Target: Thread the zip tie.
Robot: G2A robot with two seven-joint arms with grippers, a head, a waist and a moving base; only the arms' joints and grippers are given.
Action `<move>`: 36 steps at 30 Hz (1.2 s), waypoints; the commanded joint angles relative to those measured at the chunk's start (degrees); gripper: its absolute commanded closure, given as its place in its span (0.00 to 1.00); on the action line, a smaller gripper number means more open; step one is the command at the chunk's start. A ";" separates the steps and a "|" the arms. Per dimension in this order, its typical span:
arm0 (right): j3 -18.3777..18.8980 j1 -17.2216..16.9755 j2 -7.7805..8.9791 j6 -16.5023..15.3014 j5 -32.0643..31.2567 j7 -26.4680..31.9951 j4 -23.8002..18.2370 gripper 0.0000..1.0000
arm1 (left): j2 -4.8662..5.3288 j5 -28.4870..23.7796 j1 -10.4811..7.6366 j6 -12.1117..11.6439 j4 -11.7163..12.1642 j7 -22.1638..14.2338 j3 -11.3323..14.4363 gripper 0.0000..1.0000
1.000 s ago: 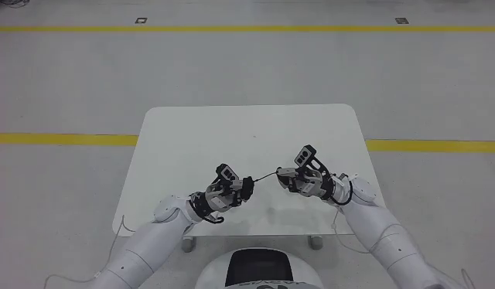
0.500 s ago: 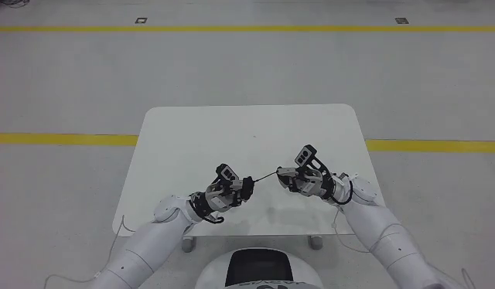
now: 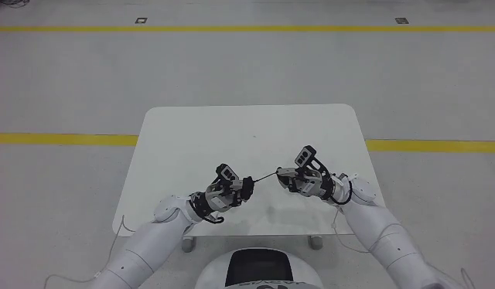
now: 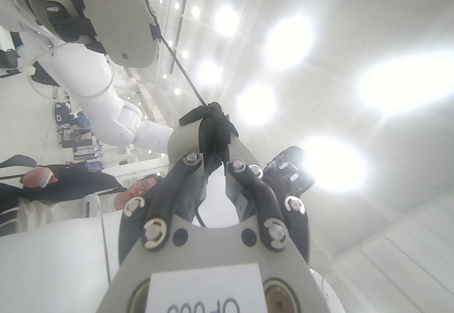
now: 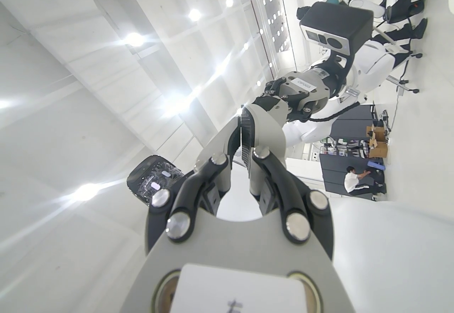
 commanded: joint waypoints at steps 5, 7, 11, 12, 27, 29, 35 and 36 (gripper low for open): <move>0.04 -0.03 -0.07 -0.11 0.02 0.09 0.32 1.00 | 0.00 0.00 0.00 0.00 0.00 0.00 0.00 1.00; 0.07 -0.04 -0.08 -0.12 0.00 0.14 0.40 1.00 | 0.00 0.00 0.00 0.00 0.00 0.00 0.00 1.00; 0.10 -0.09 -0.12 -0.15 0.03 0.20 0.54 1.00 | 0.00 0.00 0.00 0.00 0.00 0.00 0.00 1.00; 0.11 -0.08 -0.13 -0.15 0.03 0.21 0.57 1.00 | 0.00 0.00 0.00 0.00 0.00 0.00 0.00 1.00; 0.09 0.07 -0.35 -0.21 0.06 0.39 1.48 1.00 | 0.00 0.00 0.00 0.00 0.00 0.00 0.00 1.00; 0.09 0.09 -0.37 -0.22 0.07 0.41 1.58 1.00 | 0.00 0.00 0.00 0.00 0.00 0.00 0.00 1.00; 0.10 0.12 -0.45 -0.24 0.07 0.46 1.87 1.00 | 0.00 0.00 0.00 0.00 0.00 0.00 0.00 1.00; 0.10 0.12 -0.46 -0.24 0.07 0.47 1.90 1.00 | 0.00 0.00 0.00 0.00 0.00 0.00 0.00 1.00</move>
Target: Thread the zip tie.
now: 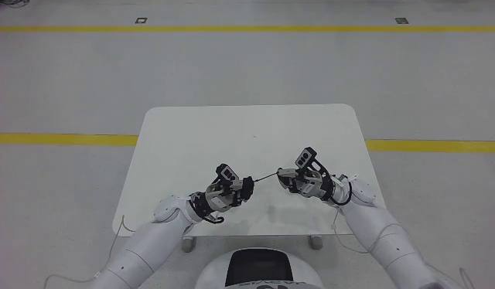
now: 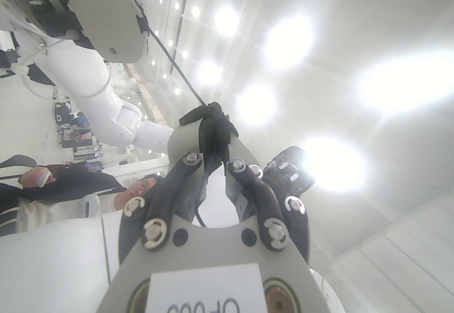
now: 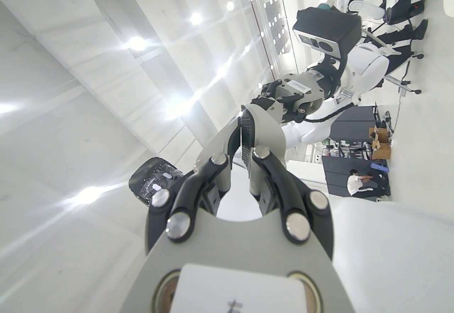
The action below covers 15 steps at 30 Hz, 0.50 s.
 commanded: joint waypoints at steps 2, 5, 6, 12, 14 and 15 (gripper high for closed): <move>0.01 0.01 -0.03 0.00 -0.02 0.01 0.10 1.00 | 0.00 0.00 0.00 0.00 0.00 0.00 0.00 1.00; 0.06 0.02 -0.06 -0.06 -0.02 0.04 0.32 1.00 | 0.00 0.00 0.00 0.00 0.00 0.00 0.00 1.00; 0.09 0.03 -0.06 -0.06 0.00 0.07 0.39 1.00 | 0.00 0.00 0.00 0.00 0.00 0.00 0.00 1.00; 0.20 0.03 -0.11 -0.13 0.01 0.10 0.66 1.00 | 0.00 0.00 0.00 0.00 0.00 0.00 0.00 1.00; 0.25 0.01 -0.13 -0.13 0.02 0.10 0.73 1.00 | 0.00 0.00 0.00 0.00 0.00 0.00 0.00 1.00; 0.28 0.01 -0.13 -0.14 0.00 0.10 0.77 1.00 | 0.00 0.00 0.00 0.00 0.00 0.00 0.00 1.00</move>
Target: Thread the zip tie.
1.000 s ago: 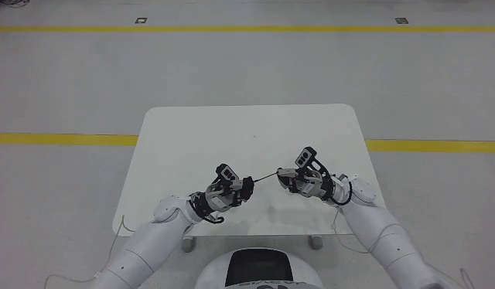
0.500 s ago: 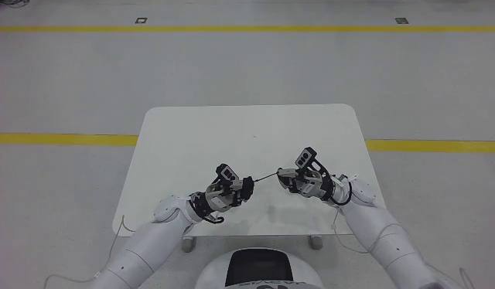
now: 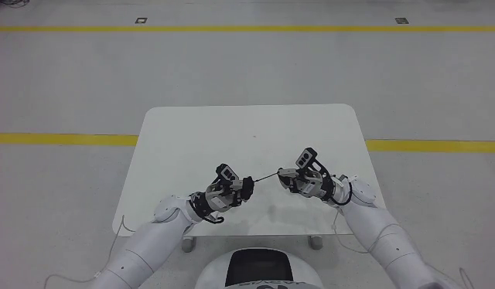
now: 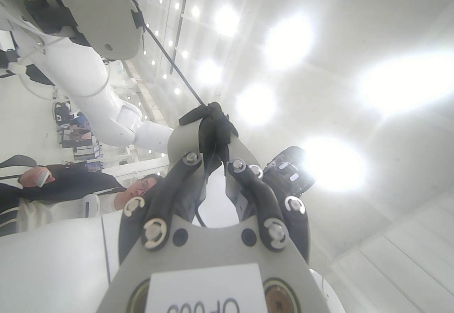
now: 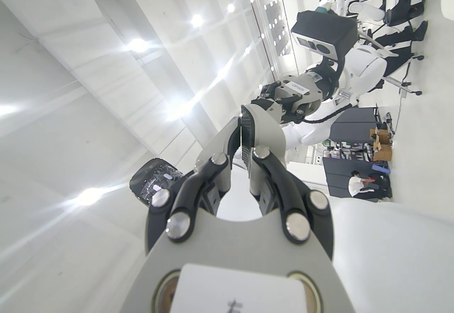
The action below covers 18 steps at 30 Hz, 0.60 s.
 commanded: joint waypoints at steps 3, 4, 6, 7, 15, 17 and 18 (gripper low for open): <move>0.16 -0.04 0.00 -0.05 -0.06 0.01 0.12 1.00 | 0.00 0.00 0.00 0.00 0.00 0.00 0.00 1.00; 0.24 -0.05 0.01 -0.07 -0.07 0.00 0.15 1.00 | 0.00 0.00 0.00 0.00 0.00 0.00 0.00 1.00; 0.42 -0.05 0.04 -0.12 -0.08 -0.05 0.24 1.00 | 0.00 0.00 0.00 0.00 0.00 0.00 0.00 1.00; 0.64 -0.03 0.07 -0.21 -0.08 -0.13 0.33 1.00 | 0.00 0.00 0.00 0.00 0.00 0.00 0.00 1.00; 2.46 -0.32 0.50 -0.53 -0.50 -0.54 0.36 1.00 | 0.00 0.00 0.00 0.00 0.00 0.00 0.00 1.00; 2.78 -0.51 0.59 -0.44 -0.57 -0.54 0.15 1.00 | 0.00 0.00 0.00 0.00 0.00 0.00 0.00 1.00; 2.86 -0.59 0.61 -0.42 -0.60 -0.56 0.05 0.99 | 0.00 0.00 0.00 0.00 0.00 0.00 0.00 1.00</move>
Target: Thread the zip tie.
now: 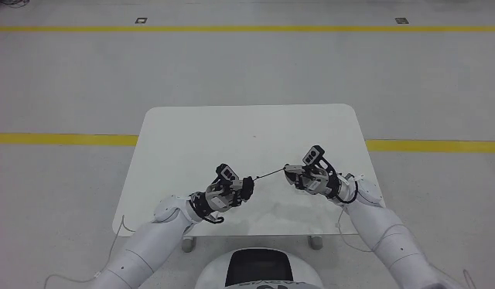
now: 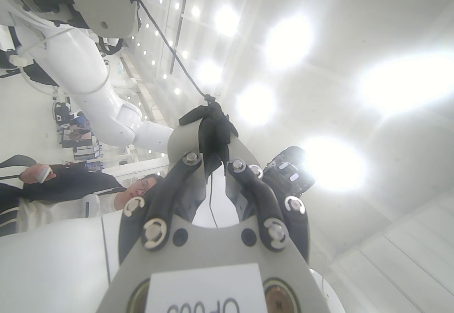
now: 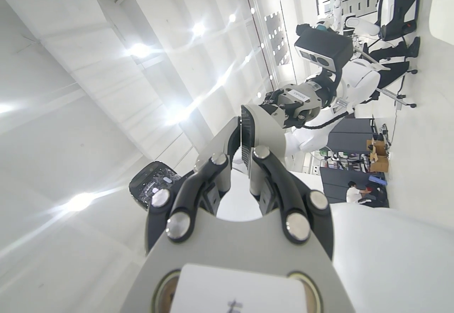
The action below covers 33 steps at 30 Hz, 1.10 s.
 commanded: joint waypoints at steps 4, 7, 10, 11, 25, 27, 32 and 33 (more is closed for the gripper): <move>0.34 -0.29 0.05 0.31 0.10 -0.43 -0.26 0.00 | 0.00 0.00 0.00 0.00 0.00 0.00 0.00 1.00; 0.47 -0.28 0.06 0.41 -0.03 -0.78 -0.05 0.00 | 0.00 0.00 0.00 0.00 0.00 0.00 0.00 1.00; 0.72 -0.26 0.13 0.15 -0.54 -1.16 -0.07 0.00 | 0.00 0.00 0.00 0.00 0.00 0.00 0.00 1.00; 0.81 -0.31 0.15 0.19 -0.56 -1.18 -0.17 0.00 | 0.00 0.00 0.00 0.00 0.00 0.00 0.00 1.00; 1.57 -0.94 0.31 -0.34 -1.19 -3.39 -2.06 0.00 | -0.04 -0.86 0.48 -1.52 -2.11 0.56 -0.78 1.00; 2.68 -1.44 0.60 -0.49 -1.37 -3.66 -3.21 0.00 | 0.13 -1.19 0.92 -3.36 -3.33 -0.19 -2.12 1.00; 4.57 -2.48 1.03 -0.62 -0.79 -3.50 -5.43 0.00 | 0.61 -1.39 2.55 -5.85 -6.28 -1.55 -4.77 1.00; 4.67 -2.54 1.04 -0.30 -0.11 -2.51 -6.39 0.00 | 0.71 -1.30 2.89 -5.92 -7.23 -1.99 -5.21 1.00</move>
